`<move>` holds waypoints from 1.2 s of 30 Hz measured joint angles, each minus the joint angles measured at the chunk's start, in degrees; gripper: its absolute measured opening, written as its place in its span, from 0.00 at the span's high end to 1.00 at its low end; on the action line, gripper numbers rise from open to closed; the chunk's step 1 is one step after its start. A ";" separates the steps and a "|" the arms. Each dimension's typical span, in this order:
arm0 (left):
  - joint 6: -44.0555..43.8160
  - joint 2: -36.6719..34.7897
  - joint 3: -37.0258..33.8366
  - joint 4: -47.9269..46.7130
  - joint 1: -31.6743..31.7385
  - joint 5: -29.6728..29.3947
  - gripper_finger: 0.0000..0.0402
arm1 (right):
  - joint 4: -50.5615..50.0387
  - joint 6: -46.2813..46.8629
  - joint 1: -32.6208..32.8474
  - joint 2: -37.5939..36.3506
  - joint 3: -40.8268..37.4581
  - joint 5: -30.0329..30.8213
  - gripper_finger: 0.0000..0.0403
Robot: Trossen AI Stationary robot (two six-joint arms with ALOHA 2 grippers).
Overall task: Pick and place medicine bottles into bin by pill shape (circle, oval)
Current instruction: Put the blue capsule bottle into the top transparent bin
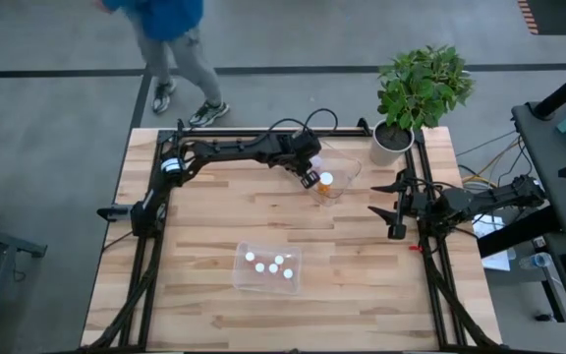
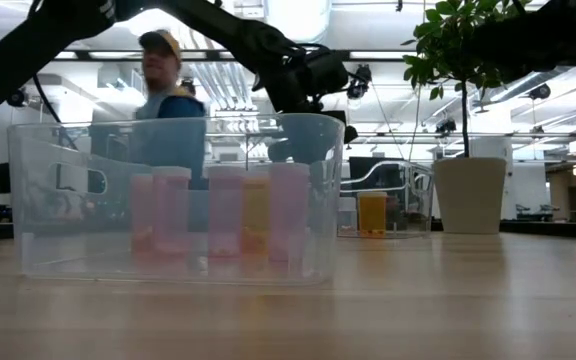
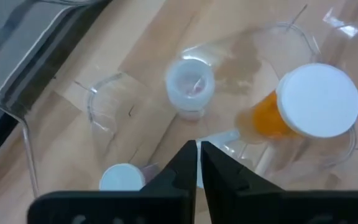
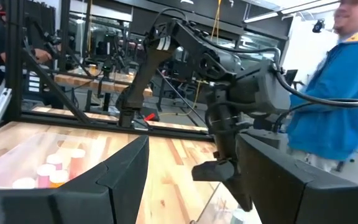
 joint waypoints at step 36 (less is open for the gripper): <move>1.68 -1.95 -1.33 -0.61 -0.66 0.31 0.99 | -0.99 0.04 0.00 0.00 0.00 1.16 0.42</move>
